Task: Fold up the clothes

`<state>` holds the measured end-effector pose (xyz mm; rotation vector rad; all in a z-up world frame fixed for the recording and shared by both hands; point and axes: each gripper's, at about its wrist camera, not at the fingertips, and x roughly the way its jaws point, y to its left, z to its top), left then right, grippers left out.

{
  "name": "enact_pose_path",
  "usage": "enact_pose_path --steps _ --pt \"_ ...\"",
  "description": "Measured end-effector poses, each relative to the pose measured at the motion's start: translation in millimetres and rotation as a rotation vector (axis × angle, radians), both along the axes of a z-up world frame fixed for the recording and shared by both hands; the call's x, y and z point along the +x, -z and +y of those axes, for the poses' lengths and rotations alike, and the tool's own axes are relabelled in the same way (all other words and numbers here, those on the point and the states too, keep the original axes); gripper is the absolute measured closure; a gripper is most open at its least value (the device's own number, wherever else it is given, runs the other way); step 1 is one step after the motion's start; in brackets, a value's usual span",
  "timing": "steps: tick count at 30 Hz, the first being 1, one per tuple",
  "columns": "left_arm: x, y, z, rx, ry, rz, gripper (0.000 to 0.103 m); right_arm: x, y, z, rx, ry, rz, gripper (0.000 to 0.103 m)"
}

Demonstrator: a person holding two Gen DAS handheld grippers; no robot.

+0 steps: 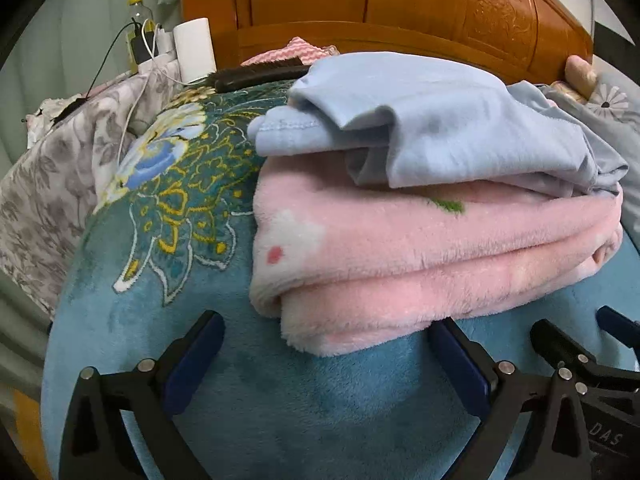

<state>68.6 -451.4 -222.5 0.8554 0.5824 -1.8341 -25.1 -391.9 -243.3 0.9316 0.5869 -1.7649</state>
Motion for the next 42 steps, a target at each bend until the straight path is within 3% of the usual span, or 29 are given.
enact_pose_path --steps 22,34,42 --pt "-1.8 1.4 -1.7 -0.007 0.001 -0.009 0.0 -1.8 -8.3 -16.9 0.004 -0.012 -0.009 0.0" --pt "-8.9 3.7 0.5 -0.017 -0.003 -0.061 0.0 -2.3 -15.5 -26.1 0.002 -0.014 -0.01 0.0" --pt "-6.4 2.1 -1.4 -0.008 0.0 -0.043 0.0 -2.5 -21.7 -32.9 0.003 -0.014 -0.01 0.0"
